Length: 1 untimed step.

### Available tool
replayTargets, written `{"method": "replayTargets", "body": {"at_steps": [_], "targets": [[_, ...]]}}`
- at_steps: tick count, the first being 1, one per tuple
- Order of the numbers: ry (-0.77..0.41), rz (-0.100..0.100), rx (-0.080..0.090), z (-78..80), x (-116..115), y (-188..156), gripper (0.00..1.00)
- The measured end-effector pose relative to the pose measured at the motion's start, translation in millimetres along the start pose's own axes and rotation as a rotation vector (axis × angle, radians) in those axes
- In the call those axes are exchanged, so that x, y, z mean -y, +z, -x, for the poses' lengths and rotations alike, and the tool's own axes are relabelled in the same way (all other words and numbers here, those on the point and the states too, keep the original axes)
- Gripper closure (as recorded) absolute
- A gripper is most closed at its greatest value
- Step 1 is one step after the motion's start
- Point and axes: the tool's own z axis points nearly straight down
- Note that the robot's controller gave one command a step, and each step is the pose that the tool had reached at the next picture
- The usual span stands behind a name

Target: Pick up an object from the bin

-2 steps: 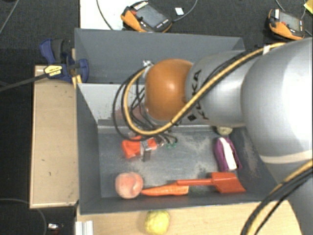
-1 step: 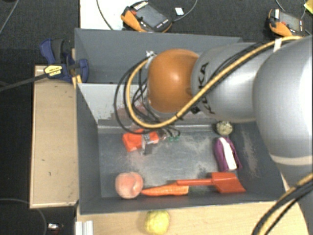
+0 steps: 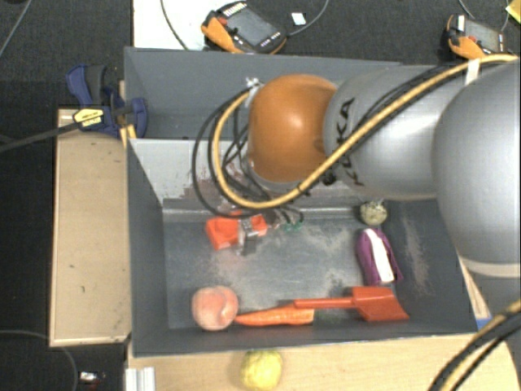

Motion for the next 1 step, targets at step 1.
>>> {"method": "replayTargets", "body": {"at_steps": [1], "targets": [[0.002, 0.000, 0.005, 1.2, 0.0, -13.8, 1.00]]}}
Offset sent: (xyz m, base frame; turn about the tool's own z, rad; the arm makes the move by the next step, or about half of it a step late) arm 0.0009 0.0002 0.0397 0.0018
